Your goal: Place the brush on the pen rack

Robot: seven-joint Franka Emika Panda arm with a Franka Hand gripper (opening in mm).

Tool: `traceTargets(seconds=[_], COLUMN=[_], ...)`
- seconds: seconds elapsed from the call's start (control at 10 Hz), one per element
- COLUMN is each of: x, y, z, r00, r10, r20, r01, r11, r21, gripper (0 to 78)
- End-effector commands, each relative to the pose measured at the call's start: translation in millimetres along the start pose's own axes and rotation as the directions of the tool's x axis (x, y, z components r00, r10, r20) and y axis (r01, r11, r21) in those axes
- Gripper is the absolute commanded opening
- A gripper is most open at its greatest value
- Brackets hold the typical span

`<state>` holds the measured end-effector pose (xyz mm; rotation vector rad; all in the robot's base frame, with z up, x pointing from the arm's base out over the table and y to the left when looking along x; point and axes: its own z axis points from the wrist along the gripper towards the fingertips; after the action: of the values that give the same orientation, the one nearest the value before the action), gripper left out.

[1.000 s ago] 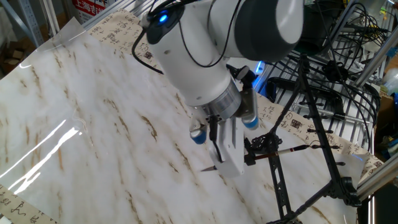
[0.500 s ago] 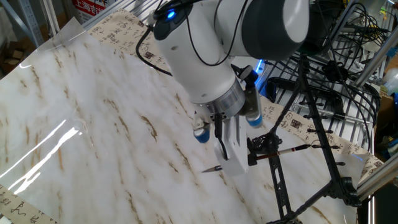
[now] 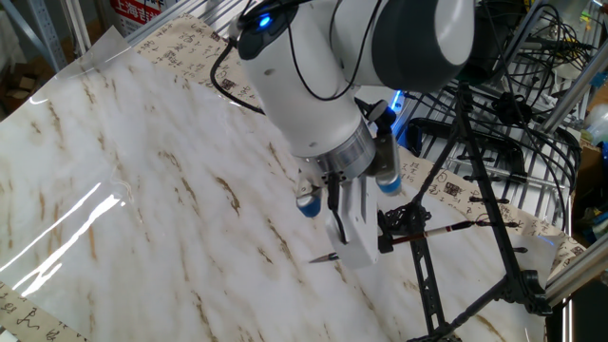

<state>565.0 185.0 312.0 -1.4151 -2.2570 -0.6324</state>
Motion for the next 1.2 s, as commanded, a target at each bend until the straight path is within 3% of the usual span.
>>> traceTargets(seconds=[0.1,0.6,1.2], x=[-0.9,-2.7,-0.2], y=[3.3,6.0,4.5], z=[-2.1,-1.9,-0.6], r00=[1.0,1.0,0.998], r10=[0.008,-0.019,-0.042], r20=[-0.007,0.019,0.052], r01=[-0.008,0.019,0.044], r11=[1.0,1.0,0.998], r21=[0.0,-0.002,-0.039], gripper=[1.2,1.2,1.2])
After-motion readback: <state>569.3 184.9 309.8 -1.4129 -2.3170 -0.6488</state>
